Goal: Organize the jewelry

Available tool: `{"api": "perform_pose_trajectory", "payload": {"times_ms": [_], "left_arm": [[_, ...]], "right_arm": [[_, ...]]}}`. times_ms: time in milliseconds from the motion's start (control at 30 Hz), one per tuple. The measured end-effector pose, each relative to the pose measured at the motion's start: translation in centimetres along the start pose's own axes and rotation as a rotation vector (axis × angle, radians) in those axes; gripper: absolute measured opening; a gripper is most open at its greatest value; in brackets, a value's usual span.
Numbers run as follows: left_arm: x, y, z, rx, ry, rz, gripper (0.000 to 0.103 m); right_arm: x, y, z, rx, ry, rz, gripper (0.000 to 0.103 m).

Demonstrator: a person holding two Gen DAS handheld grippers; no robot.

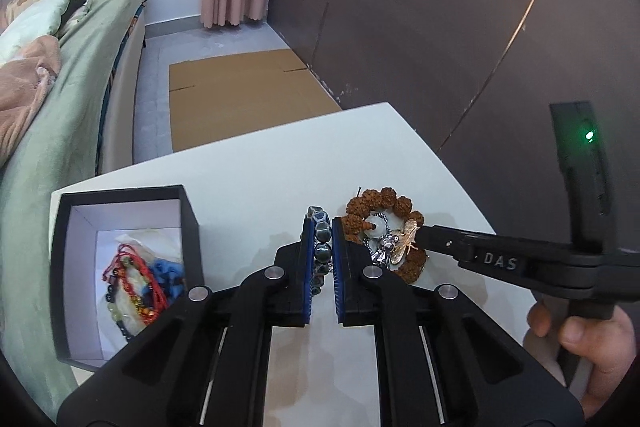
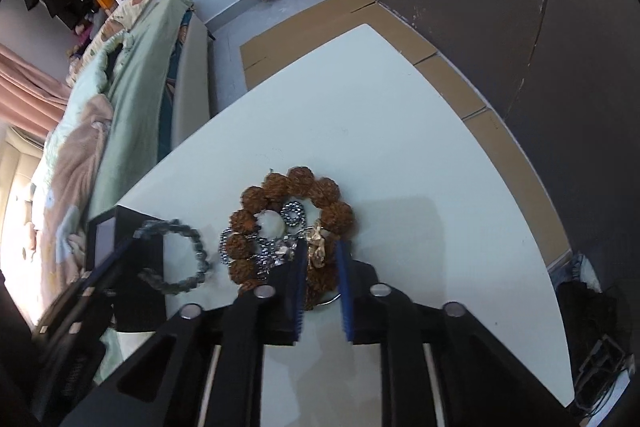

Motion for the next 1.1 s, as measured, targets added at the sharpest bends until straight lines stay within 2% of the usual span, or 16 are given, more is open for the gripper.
{"api": "perform_pose_trajectory", "payload": {"times_ms": [100, 167, 500, 700, 967, 1100], "left_arm": [[-0.5, -0.1, 0.2, -0.002, -0.001, -0.010, 0.009], [-1.0, -0.1, 0.3, -0.011, 0.000, -0.018, 0.009], [-3.7, -0.6, 1.9, -0.049, -0.009, -0.063, 0.009], [-5.7, -1.1, 3.3, -0.075, -0.017, -0.098, 0.009], [-8.3, -1.9, 5.8, -0.114, -0.035, -0.141, 0.009], [-8.4, -1.7, 7.3, -0.143, -0.050, -0.126, 0.009]], "right_arm": [[-0.1, -0.1, 0.2, -0.022, 0.007, -0.005, 0.006], [-0.4, -0.1, 0.2, -0.014, -0.021, -0.009, 0.002], [-2.8, -0.2, -0.3, 0.039, -0.153, -0.049, 0.002], [-4.3, -0.1, 0.1, 0.038, -0.199, -0.077, 0.002], [-6.6, 0.4, 2.6, 0.000, -0.273, -0.142, 0.002], [-7.4, 0.8, 4.4, -0.027, -0.306, -0.166, 0.002]]}}
Point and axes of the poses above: each gripper's, at about its wrist camera, not at the fingertips, and x roughly the way its jaws point, z to its left, y to its underside, the point moved 1 cm from there along x, roughly the way its jaws point, and after that the axes turned 10 degrees about -z, right-handed, at the moved point
